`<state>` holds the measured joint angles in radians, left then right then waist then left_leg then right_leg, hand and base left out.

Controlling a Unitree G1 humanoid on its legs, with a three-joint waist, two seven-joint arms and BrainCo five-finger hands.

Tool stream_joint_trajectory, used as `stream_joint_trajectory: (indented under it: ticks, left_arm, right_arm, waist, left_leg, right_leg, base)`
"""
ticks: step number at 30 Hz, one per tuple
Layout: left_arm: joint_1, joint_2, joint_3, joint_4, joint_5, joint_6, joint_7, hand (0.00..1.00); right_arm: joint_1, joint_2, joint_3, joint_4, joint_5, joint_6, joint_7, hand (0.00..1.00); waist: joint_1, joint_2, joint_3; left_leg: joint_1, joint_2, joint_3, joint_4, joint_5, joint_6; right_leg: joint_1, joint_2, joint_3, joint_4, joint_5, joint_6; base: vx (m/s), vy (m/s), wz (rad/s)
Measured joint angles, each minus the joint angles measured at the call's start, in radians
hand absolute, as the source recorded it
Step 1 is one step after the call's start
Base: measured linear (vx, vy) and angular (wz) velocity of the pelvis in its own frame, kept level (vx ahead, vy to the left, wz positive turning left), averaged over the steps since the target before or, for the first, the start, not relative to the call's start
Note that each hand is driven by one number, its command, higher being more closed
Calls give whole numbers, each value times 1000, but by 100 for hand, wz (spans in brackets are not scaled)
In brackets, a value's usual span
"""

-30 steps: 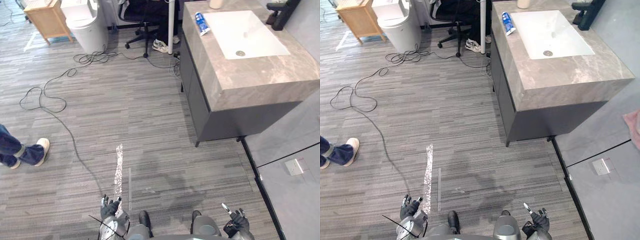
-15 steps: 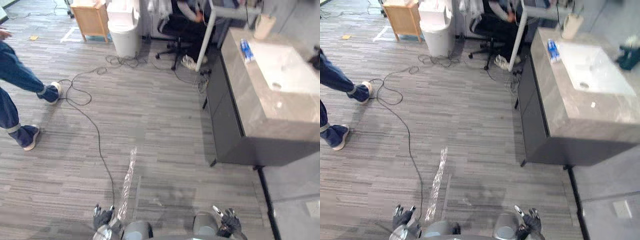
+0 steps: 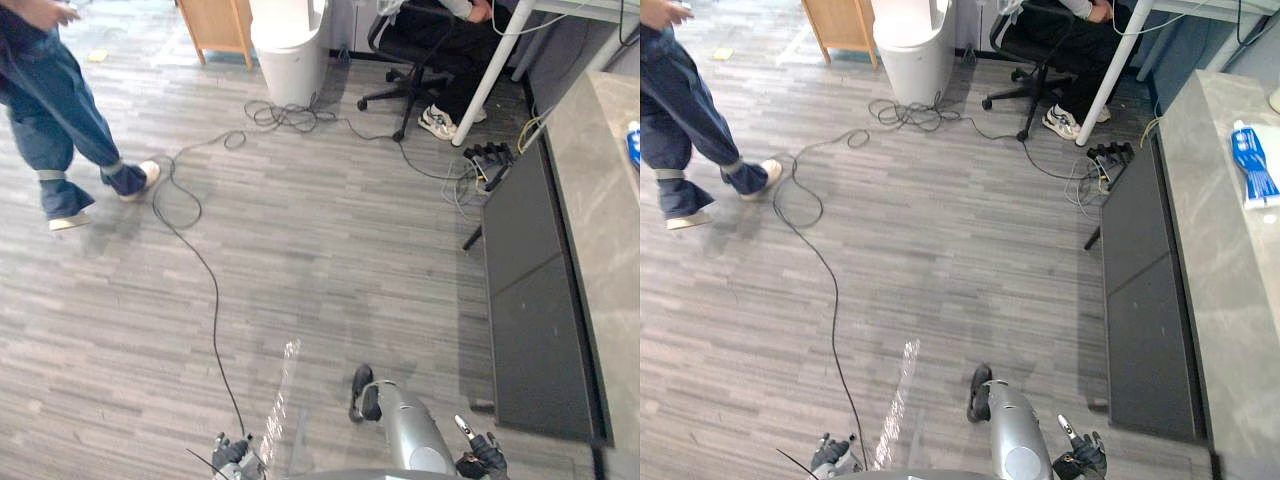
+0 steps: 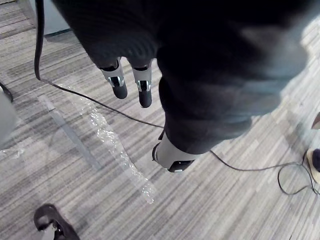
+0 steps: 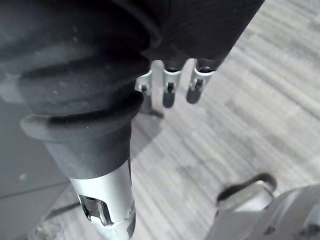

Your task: Organize washtable

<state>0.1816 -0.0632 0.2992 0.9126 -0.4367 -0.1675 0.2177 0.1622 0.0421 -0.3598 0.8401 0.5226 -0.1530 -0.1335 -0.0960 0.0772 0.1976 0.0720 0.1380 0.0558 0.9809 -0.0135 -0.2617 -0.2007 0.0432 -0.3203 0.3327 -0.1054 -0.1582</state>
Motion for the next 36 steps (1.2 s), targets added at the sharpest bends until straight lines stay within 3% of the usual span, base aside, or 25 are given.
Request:
stream_joint_trajectory:
  ticks: [1, 2, 3, 4, 6, 7, 10, 12, 13, 15, 16, 17, 18, 20, 21, 22, 23, 25, 27, 28, 30, 31, 33, 35, 36]
  left_arm:
    - [0, 1, 9, -8, 1, 0, 0, 0]
    - [4, 4, 20, -25, 16, 0, 0, 0]
    - [5, 7, 20, -32, 18, 0, 0, 0]
    - [16, 7, 19, -62, 18, -2, 2, 0]
    - [16, 6, 14, -102, 18, -5, 4, 0]
    - [19, 7, 14, -112, 18, -6, 6, 0]
    - [55, 11, -10, -171, 17, -16, 7, 0]
    - [98, 6, -25, -223, 17, -32, 10, 0]
    - [110, 5, -25, -231, 17, -36, 12, 0]
    - [155, -3, -32, -257, 17, -38, 26, 0]
    - [165, -1, -29, -262, 16, -38, 28, 0]
    - [183, 18, -23, -298, 16, -47, 30, 0]
    - [185, 17, -23, -337, 17, -59, 29, 0]
    - [171, 13, -49, -377, 18, -70, 23, 0]
    - [143, 20, -70, -378, 31, -69, 20, 0]
    - [130, 21, -83, -382, 44, -69, 18, 0]
    - [108, 25, -127, -402, 77, -71, 6, 0]
    - [105, 37, -179, -433, 109, -71, -3, 0]
    - [108, 49, -257, -447, 165, -56, -33, 0]
    - [109, 49, -267, -447, 176, -53, -43, 0]
    - [120, 52, -272, -454, 198, -43, -64, 0]
    - [126, 51, -277, -453, 204, -40, -65, 0]
    - [154, 55, -328, -447, 214, -22, -74, 0]
    - [153, 68, -341, -448, 213, -14, -85, 0]
    - [148, 70, -343, -449, 213, -14, -86, 0]
  right_arm:
    - [-1, 1, 7, -1, 3, -1, 0, 0]
    - [-4, 10, 18, 0, 5, -2, -2, 0]
    - [-8, 13, 24, 1, 4, -2, -4, 0]
    - [-12, 15, 42, 1, 4, -3, -12, 0]
    - [-17, 5, 55, 2, -6, 0, -20, 0]
    - [-16, 6, 55, 2, -8, 1, -20, 0]
    - [-4, 6, 63, -20, -27, 3, -21, 0]
    - [30, 5, 64, -79, -49, 2, -20, 0]
    - [34, 5, 65, -90, -57, 2, -20, 0]
    - [52, 0, 86, -145, -66, 1, -21, 0]
    - [49, 12, 104, -157, -75, 3, -20, 0]
    - [50, 20, 173, -155, -75, 11, -16, 0]
    - [41, 22, 196, -175, -81, 10, -15, 0]
    - [20, 31, 200, -220, -80, 2, -16, 0]
    - [-13, 35, 201, -228, -68, 1, -14, 0]
    - [-24, 36, 200, -230, -58, 1, -15, 0]
    - [-28, 36, 199, -230, -41, 2, -15, 0]
    - [-27, 36, 195, -231, -19, 2, -15, 0]
    - [-19, 36, 162, -235, 15, 1, -16, 0]
    - [-15, 35, 159, -233, 18, 2, -16, 0]
    - [3, 33, 164, -227, 15, 5, -12, 0]
    - [6, 33, 160, -227, 14, 5, -9, 0]
    - [26, 24, 138, -217, 4, 6, 7, 0]
    - [56, 26, 121, -201, 6, 7, 6, 0]
    - [63, 26, 107, -195, 8, 7, 5, 0]
  waist:
    - [1, -5, 2]
    - [6, -25, 9]
    - [7, -32, 12]
    - [12, -52, 10]
    - [30, -47, 11]
    - [33, -49, 11]
    - [35, -86, 10]
    - [46, -91, 6]
    - [51, -91, 6]
    - [72, -83, -11]
    - [88, -112, -32]
    - [91, -158, -73]
    - [89, -171, -78]
    - [111, -188, -98]
    - [109, -189, -103]
    - [105, -182, -107]
    - [98, -169, -119]
    - [76, -164, -122]
    - [74, -132, -131]
    - [68, -113, -129]
    - [46, -110, -119]
    - [49, -116, -116]
    - [36, -100, -102]
    - [20, -100, -101]
    - [9, -102, -101]
  left_leg:
    - [-33, 26, 30, 68, -14, 5]
    - [-82, 82, 106, 164, -63, 70]
    - [-101, 101, 132, 181, -87, 110]
    - [-158, 128, 167, 189, -129, 175]
    - [-265, 151, 149, 120, -182, 219]
    - [-285, 146, 134, 76, -193, 218]
    - [-354, 48, -44, -254, -219, 200]
    - [-356, 11, -304, -556, -205, 176]
    - [-358, 17, -359, -590, -203, 170]
    - [-352, 33, -502, -630, -221, 111]
    - [-363, -8, -475, -508, -189, 1]
    - [-394, -54, -431, -393, -281, 6]
    - [-403, -52, -390, -306, -325, 7]
    - [-373, -73, -351, -213, -417, 50]
    - [-352, -66, -269, -209, -442, 84]
    - [-342, -64, -237, -218, -445, 96]
    - [-317, -55, -159, -257, -435, 136]
    - [-284, -58, -92, -293, -422, 160]
    - [-228, -66, -19, -332, -426, 180]
    - [-212, -60, 2, -358, -424, 197]
    - [-137, -52, 103, -430, -421, 228]
    - [-122, -56, 127, -440, -430, 233]
    - [-54, -54, 173, -494, -459, 254]
    - [-5, -45, 178, -551, -459, 253]
    - [22, -35, 197, -584, -461, 245]
  right_leg:
    - [47, 14, 20, -33, 0, 0]
    - [165, 26, 71, -101, 0, 0]
    - [201, 26, 94, -120, 0, 1]
    - [256, 20, 150, -159, -14, 19]
    - [309, 6, 238, -176, -45, 53]
    - [322, -2, 265, -172, -54, 62]
    - [337, -86, 386, -110, -146, 119]
    - [318, -121, 508, -14, -253, 178]
    - [314, -126, 539, 12, -280, 195]
    - [295, -137, 661, 72, -359, 253]
    - [289, -178, 764, 77, -391, 283]
    - [265, -205, 852, 73, -379, 288]
    - [245, -191, 874, 103, -336, 288]
    - [224, -238, 934, 77, -275, 294]
    - [200, -267, 961, 39, -195, 291]
    - [188, -278, 965, 19, -145, 285]
    - [146, -288, 962, 23, -58, 279]
    - [101, -259, 930, 118, -39, 269]
    - [18, -280, 762, 151, 75, 135]
    - [10, -293, 702, 153, 91, 107]
    - [-64, -283, 505, 387, 0, 120]
    - [-67, -289, 449, 396, -21, 98]
    - [-105, -289, 401, 422, -27, 126]
    - [-139, -226, 317, 445, -126, 204]
    - [-168, -193, 234, 425, -159, 192]
  base:
    - [644, -17, -96]
    - [496, 13, -75]
    - [526, 52, -100]
    - [367, 101, -89]
    - [357, 157, -108]
    - [346, 232, -115]
    - [376, 329, -112]
    - [357, 469, -132]
    - [409, 547, -160]
    - [375, 565, -175]
    - [394, 712, -202]
    - [479, 823, -201]
    - [480, 839, -192]
    - [341, 660, -187]
    - [158, 462, -160]
    - [134, 524, -181]
    - [72, 344, -120]
    - [89, 321, -111]
    - [62, 328, -131]
    - [-8, 287, -105]
    - [-23, 168, -107]
    - [-36, 104, -122]
    - [22, 125, -123]
    - [182, 2, -84]
    - [228, -67, -63]
